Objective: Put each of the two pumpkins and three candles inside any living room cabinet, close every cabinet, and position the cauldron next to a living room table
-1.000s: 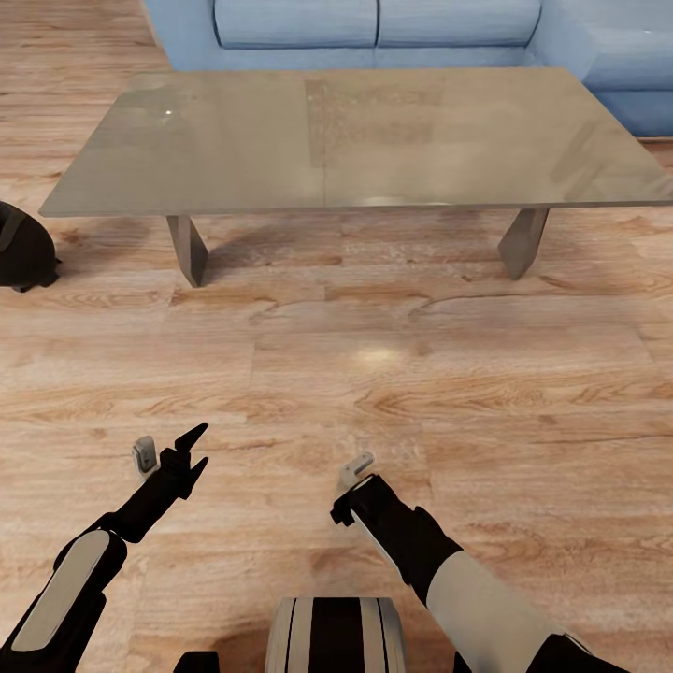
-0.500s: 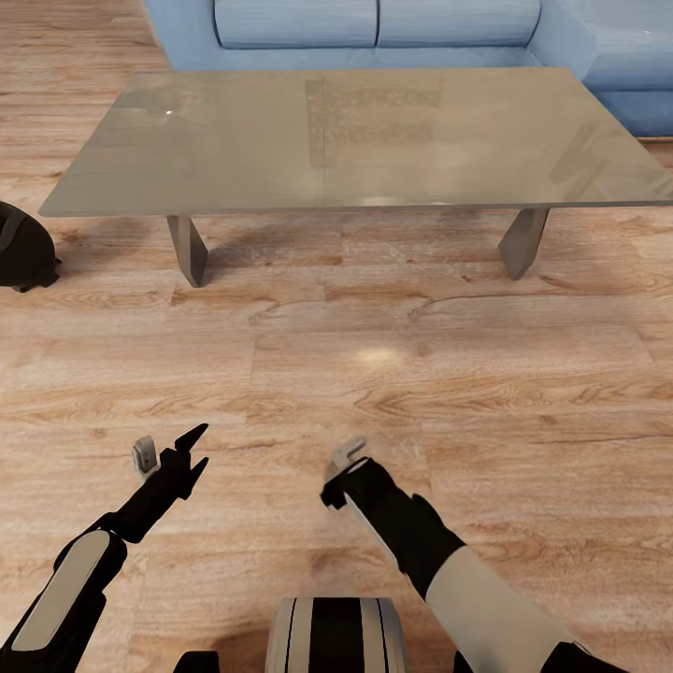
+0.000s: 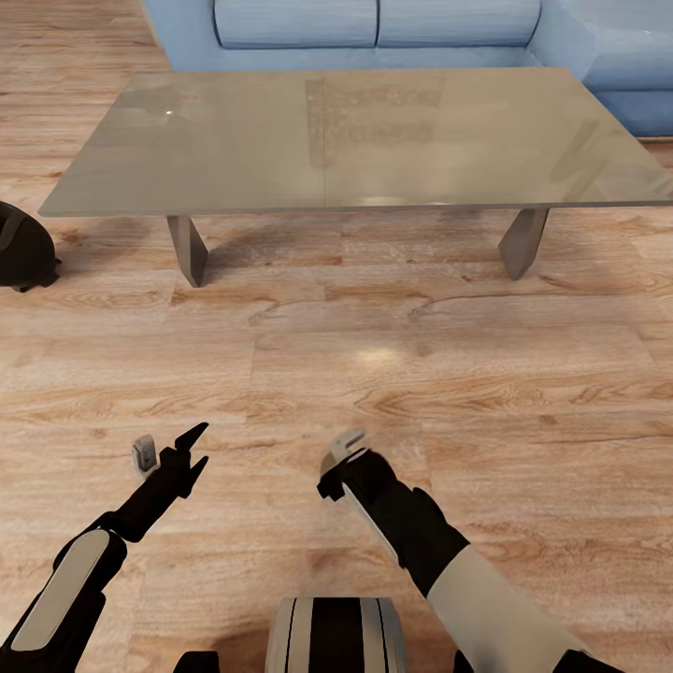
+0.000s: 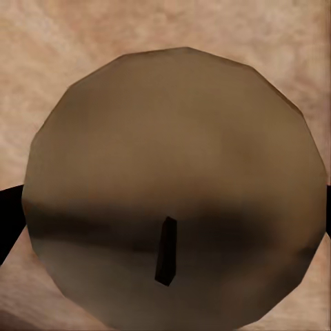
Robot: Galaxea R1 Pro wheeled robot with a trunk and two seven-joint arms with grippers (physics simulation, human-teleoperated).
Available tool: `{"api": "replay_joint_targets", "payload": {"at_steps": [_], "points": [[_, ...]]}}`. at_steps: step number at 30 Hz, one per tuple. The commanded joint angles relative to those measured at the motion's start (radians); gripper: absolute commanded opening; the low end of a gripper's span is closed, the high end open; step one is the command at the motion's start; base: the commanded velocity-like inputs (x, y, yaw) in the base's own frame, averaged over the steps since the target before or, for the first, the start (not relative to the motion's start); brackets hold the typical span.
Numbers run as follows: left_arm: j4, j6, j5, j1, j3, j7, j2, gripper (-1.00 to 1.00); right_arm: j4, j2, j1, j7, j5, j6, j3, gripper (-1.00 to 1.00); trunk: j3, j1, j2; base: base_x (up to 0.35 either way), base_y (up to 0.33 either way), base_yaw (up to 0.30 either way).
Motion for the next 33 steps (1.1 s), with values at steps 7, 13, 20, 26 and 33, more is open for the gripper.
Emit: {"api": "replay_joint_targets", "payload": {"at_steps": [7, 13, 20, 26, 33], "points": [[-0.015, 0.007, 0.003, 0.000, -0.029, 0.002, -0.004, 1.00, -0.003, -0.001, -0.001, -0.009, -0.008, 0.005, -0.040, -1.00, 0.003, -0.001, 0.000, 0.000, 0.000, 0.000], [-0.017, 0.129, 0.016, 0.000, -0.016, 0.001, 0.004, 1.00, -0.003, -0.001, -0.001, -0.008, -0.008, 0.005, -0.041, -1.00, 0.027, -0.003, 0.001, 0.000, 0.000, 0.000], [-0.004, 0.249, 0.102, 0.000, 0.023, 0.005, -0.001, 1.00, 0.000, 0.000, -0.001, -0.007, -0.011, 0.005, -0.041, -1.00, 0.054, -0.006, 0.003, 0.000, 0.000, 0.000], [-0.003, 0.253, 0.105, 0.000, 0.021, 0.007, -0.005, 1.00, 0.004, 0.000, 0.000, -0.007, -0.011, 0.005, -0.041, -1.00, 0.077, -0.009, 0.004, 0.000, 0.000, 0.000], [-0.003, 0.255, 0.104, 0.000, 0.015, 0.007, -0.025, 1.00, 0.008, 0.000, 0.001, -0.008, -0.013, 0.005, -0.041, -1.00, 0.104, -0.012, 0.006, 0.000, 0.000, 0.005]]}}
